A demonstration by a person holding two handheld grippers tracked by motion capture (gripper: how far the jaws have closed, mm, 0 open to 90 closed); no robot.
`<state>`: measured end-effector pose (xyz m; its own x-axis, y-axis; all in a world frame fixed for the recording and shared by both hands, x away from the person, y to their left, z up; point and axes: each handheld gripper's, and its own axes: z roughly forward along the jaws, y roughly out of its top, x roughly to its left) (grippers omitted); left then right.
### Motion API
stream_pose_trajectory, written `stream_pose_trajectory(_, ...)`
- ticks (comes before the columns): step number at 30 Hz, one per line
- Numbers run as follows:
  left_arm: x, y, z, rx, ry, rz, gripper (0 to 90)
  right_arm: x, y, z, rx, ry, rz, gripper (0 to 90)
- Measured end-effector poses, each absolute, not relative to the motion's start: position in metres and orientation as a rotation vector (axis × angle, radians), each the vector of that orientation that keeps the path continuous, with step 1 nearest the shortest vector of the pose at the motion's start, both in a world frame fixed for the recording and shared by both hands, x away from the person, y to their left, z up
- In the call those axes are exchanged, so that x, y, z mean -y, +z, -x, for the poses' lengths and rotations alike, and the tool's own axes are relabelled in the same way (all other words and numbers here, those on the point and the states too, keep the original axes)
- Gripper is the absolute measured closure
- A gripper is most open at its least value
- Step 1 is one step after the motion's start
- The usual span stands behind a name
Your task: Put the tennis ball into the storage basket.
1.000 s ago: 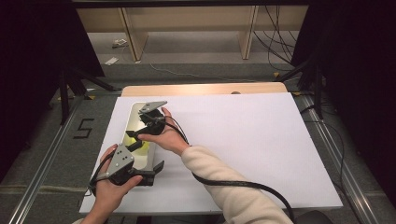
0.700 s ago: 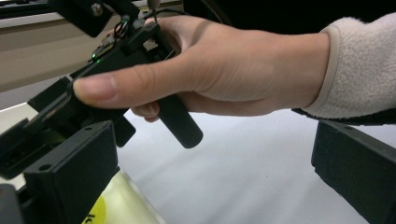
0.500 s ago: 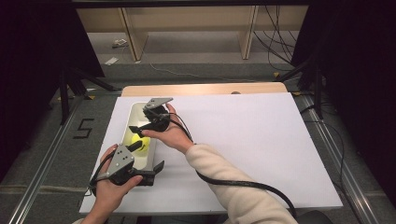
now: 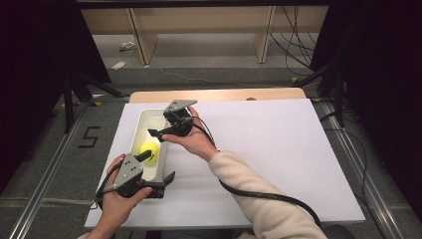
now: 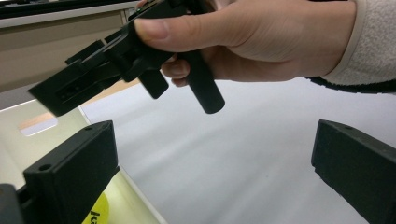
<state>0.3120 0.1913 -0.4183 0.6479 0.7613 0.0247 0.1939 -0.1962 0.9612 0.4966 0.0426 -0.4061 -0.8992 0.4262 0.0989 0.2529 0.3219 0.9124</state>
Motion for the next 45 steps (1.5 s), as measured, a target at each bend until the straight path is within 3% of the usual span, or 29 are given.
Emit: stream_pose_trajectory(45, -0.190, -0.418, -0.312, -0.781, 0.626, -1.730, 0.0, 0.043, -0.398, -0.496, -2.312, 1.593, -0.734, 15.5)
